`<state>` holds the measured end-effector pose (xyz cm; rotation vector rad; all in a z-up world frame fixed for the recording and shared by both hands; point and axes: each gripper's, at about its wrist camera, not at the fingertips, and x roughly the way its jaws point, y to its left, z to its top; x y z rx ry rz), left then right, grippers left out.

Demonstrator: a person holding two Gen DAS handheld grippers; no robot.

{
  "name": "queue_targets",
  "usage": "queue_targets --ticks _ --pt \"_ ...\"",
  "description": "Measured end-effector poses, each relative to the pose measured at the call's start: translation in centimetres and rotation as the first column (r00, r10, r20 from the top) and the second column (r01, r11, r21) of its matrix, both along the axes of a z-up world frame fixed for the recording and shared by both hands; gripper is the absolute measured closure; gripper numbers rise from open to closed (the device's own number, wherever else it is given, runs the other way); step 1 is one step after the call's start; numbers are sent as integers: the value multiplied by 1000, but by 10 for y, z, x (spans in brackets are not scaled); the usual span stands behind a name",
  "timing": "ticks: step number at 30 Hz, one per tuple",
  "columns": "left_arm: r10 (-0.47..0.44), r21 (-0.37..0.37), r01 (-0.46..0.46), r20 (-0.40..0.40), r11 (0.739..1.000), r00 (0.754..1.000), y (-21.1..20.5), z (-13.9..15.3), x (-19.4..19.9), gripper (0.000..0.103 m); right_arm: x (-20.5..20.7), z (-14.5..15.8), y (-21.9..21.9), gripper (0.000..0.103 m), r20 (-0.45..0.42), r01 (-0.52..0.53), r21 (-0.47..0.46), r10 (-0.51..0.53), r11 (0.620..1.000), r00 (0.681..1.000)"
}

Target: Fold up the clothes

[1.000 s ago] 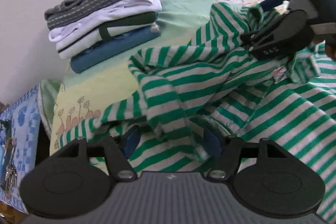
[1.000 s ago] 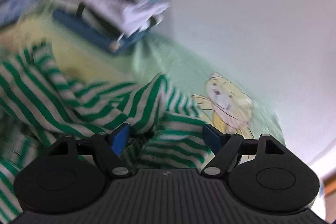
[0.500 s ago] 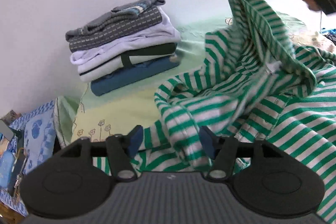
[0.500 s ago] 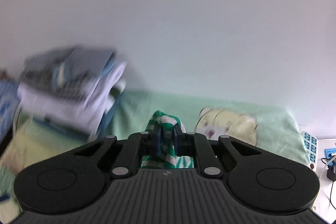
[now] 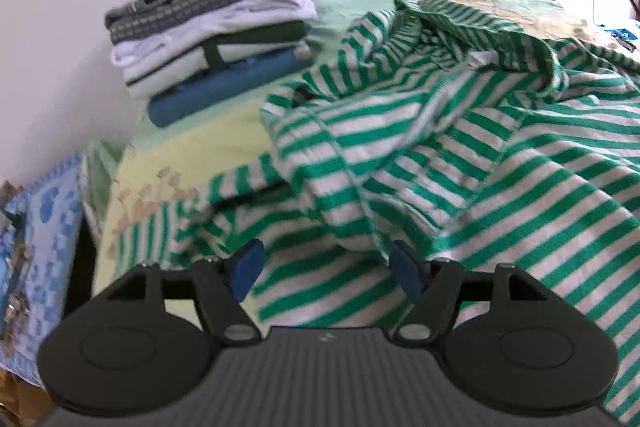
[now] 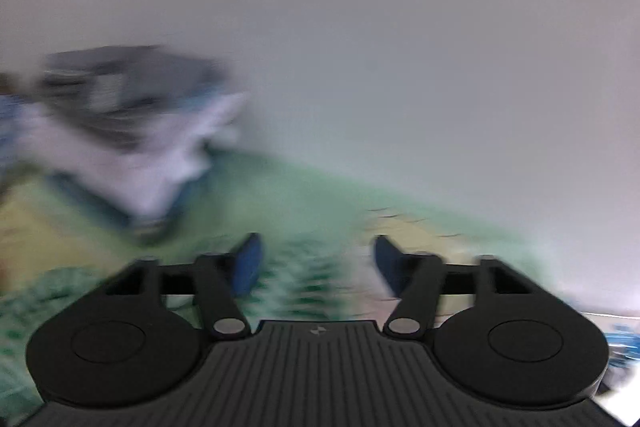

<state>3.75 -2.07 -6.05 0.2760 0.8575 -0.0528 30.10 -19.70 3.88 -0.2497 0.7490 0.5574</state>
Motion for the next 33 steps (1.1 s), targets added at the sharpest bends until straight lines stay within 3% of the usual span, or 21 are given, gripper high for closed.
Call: queue_targets --ticks 2,3,6,10,12,13,14,16,18,21,27,30,31,33 --pt "-9 -2 9 -7 1000 1000 -8 -2 -1 31 3 -16 16 30 -181 -30 49 38 998 983" --pt "-13 -1 13 -10 1000 1000 -12 -4 -1 31 2 -24 23 30 -215 -6 48 16 999 977" --pt "-30 8 30 -16 1000 999 -21 -5 -2 30 9 -49 37 33 -231 131 -43 -137 990 963" --pt "-64 -1 64 -4 998 998 -34 -1 -3 23 24 -74 36 34 -311 274 9 -258 962 915" --pt "-79 -7 79 -3 997 997 -43 0 -2 23 29 -79 39 50 -308 317 15 -297 948 904" --pt "-87 -9 87 -2 996 996 -47 0 -1 23 28 -78 42 71 -287 317 6 -302 948 909" --pt "-94 -10 94 -1 995 996 -52 0 0 22 29 -76 43 82 -274 310 0 -298 951 914" --pt "-112 -14 112 1 994 994 -61 0 1 20 32 -69 44 90 -269 306 12 -292 952 918" --pt "-137 -17 137 1 990 991 -70 -1 0 17 38 -51 32 98 -273 332 84 -299 939 915" --pt "-181 7 181 7 983 983 -83 -6 -4 16 45 -14 17 100 -243 363 185 -315 913 917" --pt "-221 55 219 33 974 975 -96 -11 -9 15 73 56 -6 102 -104 386 350 -374 854 922" --pt "-208 42 206 32 978 978 -94 -11 -6 11 85 57 9 84 -190 284 277 -238 918 953" --pt "-200 36 199 34 979 979 -92 -11 -5 8 83 49 17 72 -231 260 232 -206 937 951" --pt "-188 14 188 34 982 982 -88 -12 -4 8 67 30 30 69 -243 220 153 -179 963 953"
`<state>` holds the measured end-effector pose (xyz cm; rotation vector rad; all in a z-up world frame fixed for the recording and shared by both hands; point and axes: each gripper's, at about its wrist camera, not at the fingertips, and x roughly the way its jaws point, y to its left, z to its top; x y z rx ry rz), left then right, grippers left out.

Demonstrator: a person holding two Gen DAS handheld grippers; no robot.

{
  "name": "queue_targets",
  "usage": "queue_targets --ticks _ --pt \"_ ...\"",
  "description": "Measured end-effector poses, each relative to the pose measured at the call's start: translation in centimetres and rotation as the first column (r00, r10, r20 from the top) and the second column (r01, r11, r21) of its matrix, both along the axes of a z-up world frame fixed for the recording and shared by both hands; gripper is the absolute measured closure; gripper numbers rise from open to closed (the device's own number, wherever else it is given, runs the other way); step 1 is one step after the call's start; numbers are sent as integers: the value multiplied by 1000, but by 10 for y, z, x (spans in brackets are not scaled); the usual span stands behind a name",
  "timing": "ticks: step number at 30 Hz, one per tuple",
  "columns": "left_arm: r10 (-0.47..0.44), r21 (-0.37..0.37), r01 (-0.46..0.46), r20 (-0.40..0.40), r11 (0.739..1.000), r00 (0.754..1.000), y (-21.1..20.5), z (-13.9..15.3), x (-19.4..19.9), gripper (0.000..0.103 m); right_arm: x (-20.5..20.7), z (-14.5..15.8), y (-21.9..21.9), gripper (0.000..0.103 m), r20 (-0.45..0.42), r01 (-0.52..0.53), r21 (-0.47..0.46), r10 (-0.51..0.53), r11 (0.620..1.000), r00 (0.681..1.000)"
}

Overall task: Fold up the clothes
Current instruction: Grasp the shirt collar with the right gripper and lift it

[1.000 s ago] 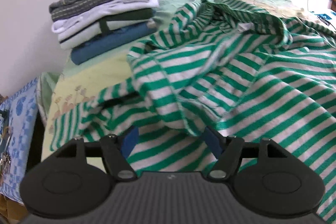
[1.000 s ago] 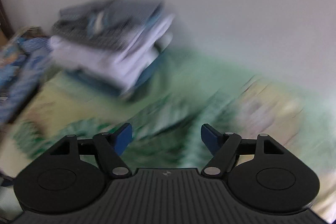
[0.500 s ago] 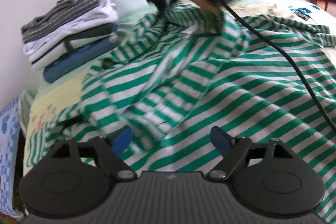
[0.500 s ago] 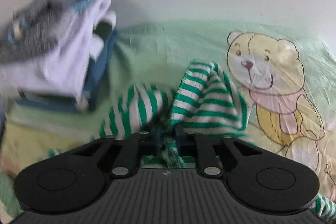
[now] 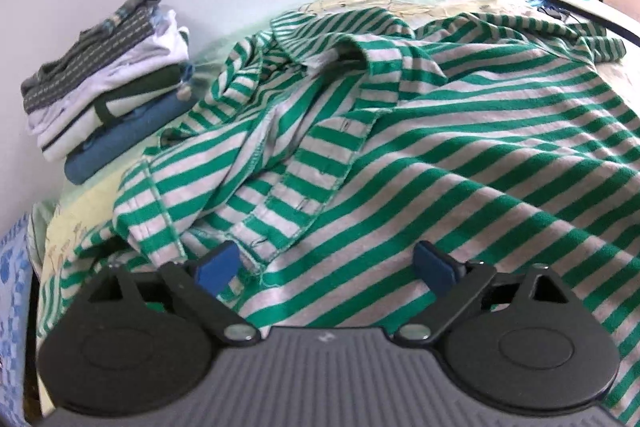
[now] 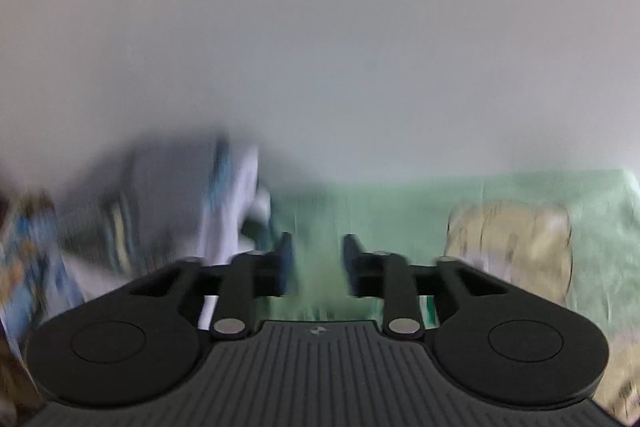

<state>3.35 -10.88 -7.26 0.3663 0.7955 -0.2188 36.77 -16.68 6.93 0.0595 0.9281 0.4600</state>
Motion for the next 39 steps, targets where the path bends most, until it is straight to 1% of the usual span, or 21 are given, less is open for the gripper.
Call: queue_targets --ticks 1,2,3,5,8,9,10,11,12,14,16,19,21,24,27,31,35,36,37,39 --pt "3 -11 -3 -2 1000 1000 1 0 0 8 -9 -10 6 64 -4 -21 -36 21 999 1000" --pt "6 -21 -6 -3 1000 1000 2 0 -1 8 -16 -22 9 56 -23 -18 -67 17 998 1000" --pt "9 -27 -9 -2 1000 1000 2 -1 -2 8 -21 -34 11 53 -46 -9 -96 5 995 999" --pt "13 -35 -13 -1 999 1000 3 -1 -2 8 -31 -55 11 52 -82 35 -107 -44 994 996" --pt "16 -33 -16 3 999 1000 2 -1 -2 5 -31 -82 11 53 -171 42 -10 -43 999 984" --pt "19 -34 -19 2 999 1000 3 -1 -2 5 -31 -88 12 55 -181 50 15 -47 999 982" --pt "22 -36 -22 2 999 1000 3 -2 -2 4 -31 -94 13 65 -188 59 35 -52 998 981" --pt "26 -39 -26 1 999 1000 4 -2 -1 4 -31 -98 16 89 -193 57 30 -50 998 980" --pt "30 -46 -30 0 998 1000 4 -2 -1 4 -27 -99 16 94 -184 53 20 -48 998 982" --pt "42 -65 -42 1 997 999 7 -3 -2 4 -19 -92 15 94 -149 50 18 -47 999 988" --pt "51 -79 -51 8 996 999 9 -4 -4 3 -8 -67 9 94 -83 86 58 -81 995 993" --pt "62 -88 -60 20 994 998 9 -5 -5 1 11 -29 -2 94 7 138 121 -139 983 990" --pt "74 -97 -71 29 993 997 10 -6 -6 1 24 -2 -10 95 68 168 153 -180 974 981" --pt "101 -142 -95 38 985 994 14 -9 -10 1 38 36 -20 95 179 193 193 -228 962 957" --pt "135 -195 -124 40 973 990 20 -13 -13 1 51 56 -26 95 242 230 203 -276 952 930" --pt "138 -200 -127 45 971 989 19 -13 -13 1 58 61 -24 95 347 241 207 -302 948 888" --pt "143 -204 -130 49 970 989 19 -13 -13 1 68 49 -21 94 412 253 205 -318 946 854" --pt "144 -206 -131 48 970 988 19 -13 -13 1 71 43 -17 94 418 241 181 -296 954 859" --pt "145 -209 -133 46 969 988 19 -13 -12 1 77 34 -10 94 403 213 137 -251 967 880" --pt "147 -215 -135 42 967 988 20 -13 -11 1 83 13 1 94 364 215 37 -213 976 907"
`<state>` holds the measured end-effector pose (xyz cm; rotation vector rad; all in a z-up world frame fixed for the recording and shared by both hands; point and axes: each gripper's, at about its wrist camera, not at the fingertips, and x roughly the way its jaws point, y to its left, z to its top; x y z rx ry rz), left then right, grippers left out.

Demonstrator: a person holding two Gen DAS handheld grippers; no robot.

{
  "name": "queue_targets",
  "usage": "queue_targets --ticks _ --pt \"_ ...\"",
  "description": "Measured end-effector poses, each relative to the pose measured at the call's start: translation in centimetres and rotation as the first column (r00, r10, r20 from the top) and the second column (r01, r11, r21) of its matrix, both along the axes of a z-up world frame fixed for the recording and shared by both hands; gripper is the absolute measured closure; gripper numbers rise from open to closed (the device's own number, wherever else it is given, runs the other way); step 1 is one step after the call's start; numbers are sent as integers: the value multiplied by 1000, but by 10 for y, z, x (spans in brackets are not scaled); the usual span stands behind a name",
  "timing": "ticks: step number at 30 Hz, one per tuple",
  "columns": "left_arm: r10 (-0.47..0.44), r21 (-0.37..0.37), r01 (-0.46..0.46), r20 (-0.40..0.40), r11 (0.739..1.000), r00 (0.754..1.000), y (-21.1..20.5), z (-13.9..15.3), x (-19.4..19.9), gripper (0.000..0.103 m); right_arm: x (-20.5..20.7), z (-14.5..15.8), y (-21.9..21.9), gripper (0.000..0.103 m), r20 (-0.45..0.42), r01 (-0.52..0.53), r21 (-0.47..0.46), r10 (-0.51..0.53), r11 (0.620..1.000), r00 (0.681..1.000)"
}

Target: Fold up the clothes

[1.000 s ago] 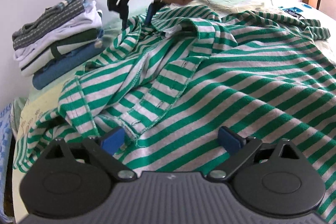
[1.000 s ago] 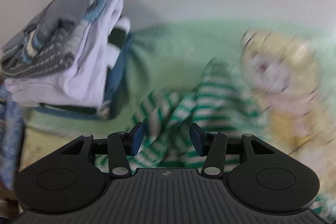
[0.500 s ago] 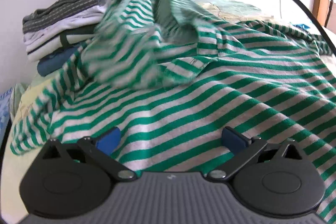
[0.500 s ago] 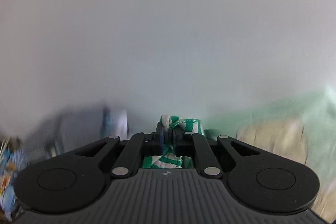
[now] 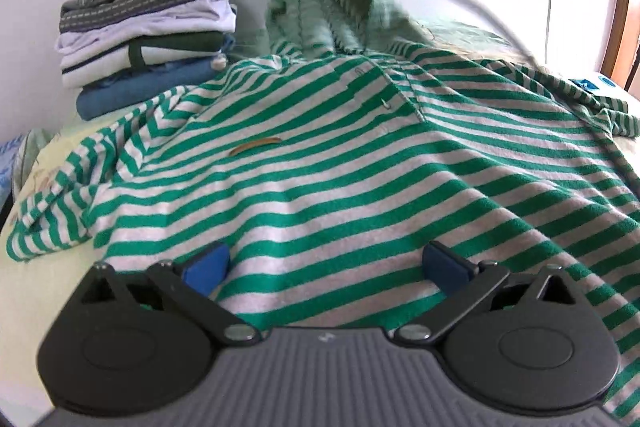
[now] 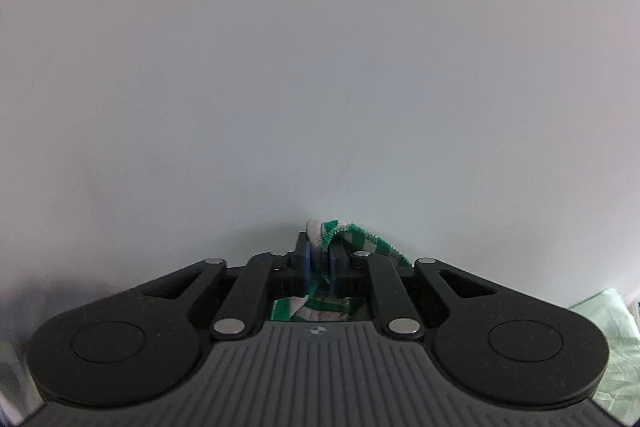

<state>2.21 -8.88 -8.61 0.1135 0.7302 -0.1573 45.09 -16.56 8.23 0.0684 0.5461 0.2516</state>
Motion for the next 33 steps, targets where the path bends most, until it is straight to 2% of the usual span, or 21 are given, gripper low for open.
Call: queue_targets --ticks 1,3,4,5,7,9,11,12,13,14,17,21,22,25,29,33 --pt "1 -4 -1 -2 1000 1000 1 0 0 1 3 -10 5 90 -33 2 -45 -3 999 999" --pt "1 -9 -1 -5 1000 1000 2 0 1 1 9 -30 10 76 -131 21 -127 -38 992 991" --pt "1 -12 -1 -6 1000 1000 2 0 1 1 13 -40 11 59 -195 29 -163 -61 986 979" --pt "0 -15 0 -8 1000 1000 2 0 1 1 14 -47 8 58 -252 21 -175 -65 984 965" --pt "-1 -20 0 -12 1000 1000 3 -1 3 1 2 -46 -4 60 -256 23 -141 -59 990 965" --pt "-2 -20 2 -12 1000 1000 3 -1 3 1 -28 -34 -25 61 -165 52 -69 -63 996 984" --pt "-4 -21 3 -12 1000 1000 4 -1 3 1 -73 -20 -48 60 -13 75 0 -75 997 997" --pt "-4 -22 4 -13 1000 1000 3 -1 3 1 -97 -13 -60 52 64 83 35 -85 996 994" --pt "-5 -23 4 -13 1000 1000 3 0 3 1 -117 -9 -70 34 91 79 46 -83 996 992" --pt "-5 -24 5 -14 1000 1000 4 0 3 1 -134 -7 -81 21 82 64 56 -69 996 994" --pt "-7 -27 7 -17 1000 1000 4 0 4 1 -190 0 -118 20 53 34 102 -39 994 998" --pt "-9 -31 8 -22 999 1000 4 0 5 1 -262 -4 -151 21 23 62 105 -64 993 998" --pt "-8 -31 7 -23 1000 1000 4 0 5 1 -277 -10 -158 22 -4 61 98 -61 993 998" --pt "-7 -31 6 -24 1000 1000 4 0 5 1 -326 -26 -177 34 -146 51 93 -37 994 989" --pt "-10 -32 9 -26 999 1000 5 1 6 1 -383 -54 -202 43 -342 44 115 -3 992 940" --pt "-37 -22 36 -35 999 999 5 5 2 3 -454 -66 -216 48 -389 53 38 -34 998 921"
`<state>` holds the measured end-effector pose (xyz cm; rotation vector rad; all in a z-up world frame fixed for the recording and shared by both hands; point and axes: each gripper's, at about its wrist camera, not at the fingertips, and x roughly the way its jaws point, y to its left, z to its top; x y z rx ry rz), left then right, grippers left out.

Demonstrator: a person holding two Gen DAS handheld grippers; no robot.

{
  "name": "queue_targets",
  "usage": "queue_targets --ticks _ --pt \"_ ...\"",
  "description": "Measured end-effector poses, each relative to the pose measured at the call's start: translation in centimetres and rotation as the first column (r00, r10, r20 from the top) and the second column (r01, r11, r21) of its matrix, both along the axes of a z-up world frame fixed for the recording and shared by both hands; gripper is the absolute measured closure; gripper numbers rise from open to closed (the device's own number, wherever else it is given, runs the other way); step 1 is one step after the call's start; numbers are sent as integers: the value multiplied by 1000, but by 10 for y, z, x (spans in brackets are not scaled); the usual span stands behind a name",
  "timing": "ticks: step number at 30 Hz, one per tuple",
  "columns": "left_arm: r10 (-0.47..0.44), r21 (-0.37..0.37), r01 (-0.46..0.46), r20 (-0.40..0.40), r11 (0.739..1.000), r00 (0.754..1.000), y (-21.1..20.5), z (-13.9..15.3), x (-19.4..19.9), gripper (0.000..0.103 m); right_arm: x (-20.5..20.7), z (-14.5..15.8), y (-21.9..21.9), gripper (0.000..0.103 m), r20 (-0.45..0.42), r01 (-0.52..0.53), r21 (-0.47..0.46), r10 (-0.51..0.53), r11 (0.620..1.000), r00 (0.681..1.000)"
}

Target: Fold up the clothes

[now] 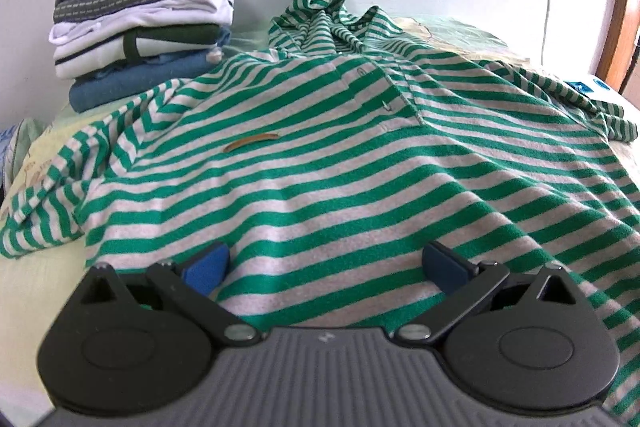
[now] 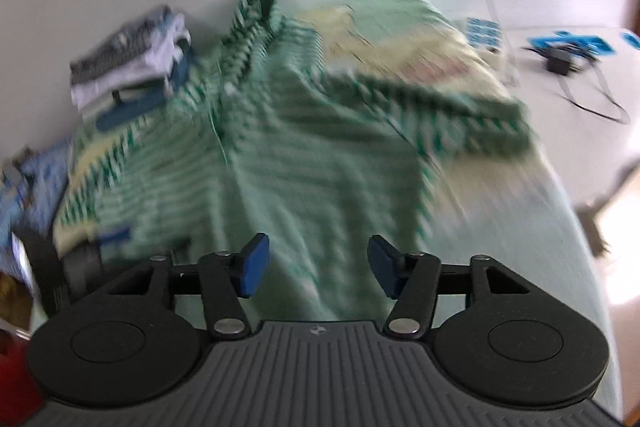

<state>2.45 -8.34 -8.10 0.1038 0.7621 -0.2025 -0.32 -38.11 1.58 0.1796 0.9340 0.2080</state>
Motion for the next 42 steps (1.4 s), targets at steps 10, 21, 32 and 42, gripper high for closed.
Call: queue_targets --ticks 10,21,32,42 --pt "66 41 -63 -70 997 995 76 42 -96 4 -72 -26 -51 38 -214 -59 -138 28 989 976" --pt "263 49 -261 -293 964 919 113 34 -202 3 -55 -71 -46 36 -239 -248 -62 226 967 944" --pt "205 5 -216 -333 976 921 90 23 -208 4 -56 -75 -42 36 -247 -302 -39 284 952 926" --pt "78 -45 -97 -309 994 948 99 35 -204 73 -88 -75 -34 36 -231 -233 -74 211 970 950"
